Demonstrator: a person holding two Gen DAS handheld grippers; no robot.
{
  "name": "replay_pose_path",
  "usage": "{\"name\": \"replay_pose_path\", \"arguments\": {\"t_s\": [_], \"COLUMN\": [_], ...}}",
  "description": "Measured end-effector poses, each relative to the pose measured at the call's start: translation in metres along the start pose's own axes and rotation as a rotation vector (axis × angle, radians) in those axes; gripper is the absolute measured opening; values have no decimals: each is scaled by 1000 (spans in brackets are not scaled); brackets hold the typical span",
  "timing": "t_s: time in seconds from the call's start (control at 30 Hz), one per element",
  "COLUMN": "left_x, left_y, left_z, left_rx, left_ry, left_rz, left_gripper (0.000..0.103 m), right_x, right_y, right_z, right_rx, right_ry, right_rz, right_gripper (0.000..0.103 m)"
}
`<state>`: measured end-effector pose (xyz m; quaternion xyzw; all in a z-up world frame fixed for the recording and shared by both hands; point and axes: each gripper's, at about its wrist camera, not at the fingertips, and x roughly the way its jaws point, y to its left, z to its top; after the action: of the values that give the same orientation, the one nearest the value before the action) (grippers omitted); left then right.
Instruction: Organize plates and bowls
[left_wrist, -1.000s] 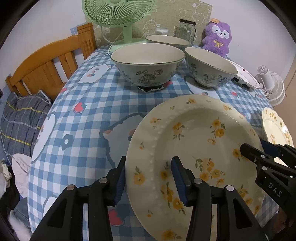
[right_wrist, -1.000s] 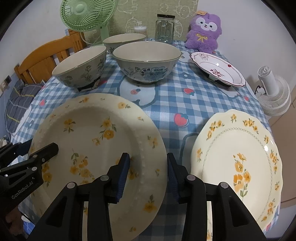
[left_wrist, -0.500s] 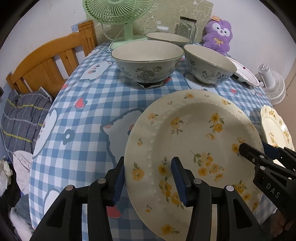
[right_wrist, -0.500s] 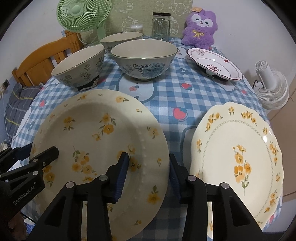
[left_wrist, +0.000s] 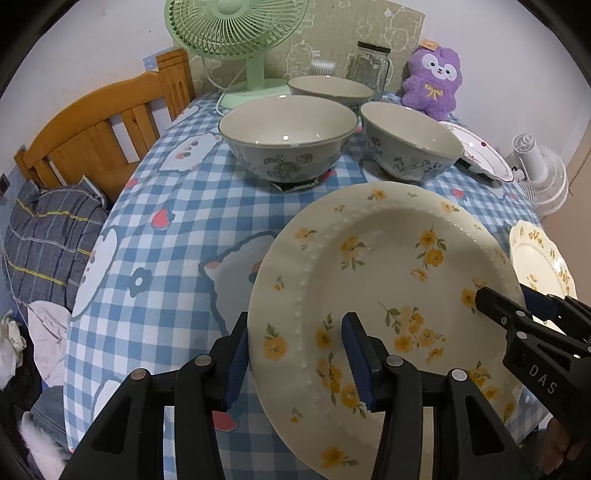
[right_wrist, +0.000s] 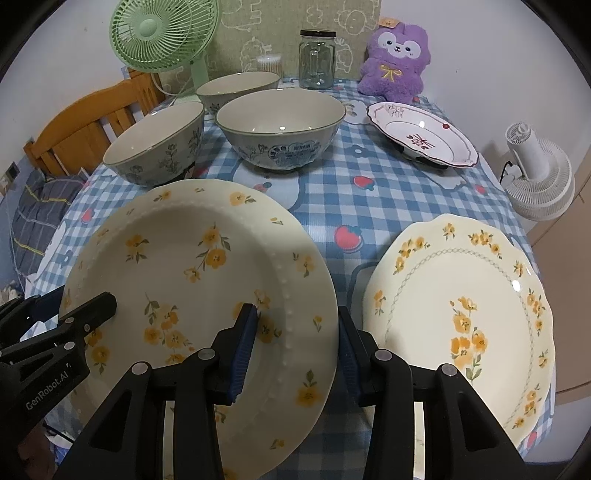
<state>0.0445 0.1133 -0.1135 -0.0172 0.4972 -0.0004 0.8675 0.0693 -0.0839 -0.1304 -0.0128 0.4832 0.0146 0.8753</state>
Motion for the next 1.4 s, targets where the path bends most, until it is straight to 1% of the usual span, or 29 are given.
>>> {"name": "replay_pose_path", "arguments": {"t_s": [0.3,0.53,0.67,1.07,1.4], "left_x": [-12,-19,-23,-21,-19], "left_y": [-14,-33,-50,-99,-137], "left_z": [6,12,17,27,26], "left_rx": [15,23,29,58,103], "left_ry": [-15,-27,-39,-42,-36], "left_rz": [-1,-5,-7,-37,-68], "left_gripper": [49,49,49,49,49], "right_x": [-16,-27,-33,-42,-50], "right_y": [-13,-34,-51,-103,-140], "right_z": [6,8,9,7,-3], "right_rx": [11,26,36,87,134], "right_ry": [-26,-37,-43,-50,-63], "right_rz": [-3,-4,-4,-33,-67], "right_gripper": [45,45,45,45,45]}}
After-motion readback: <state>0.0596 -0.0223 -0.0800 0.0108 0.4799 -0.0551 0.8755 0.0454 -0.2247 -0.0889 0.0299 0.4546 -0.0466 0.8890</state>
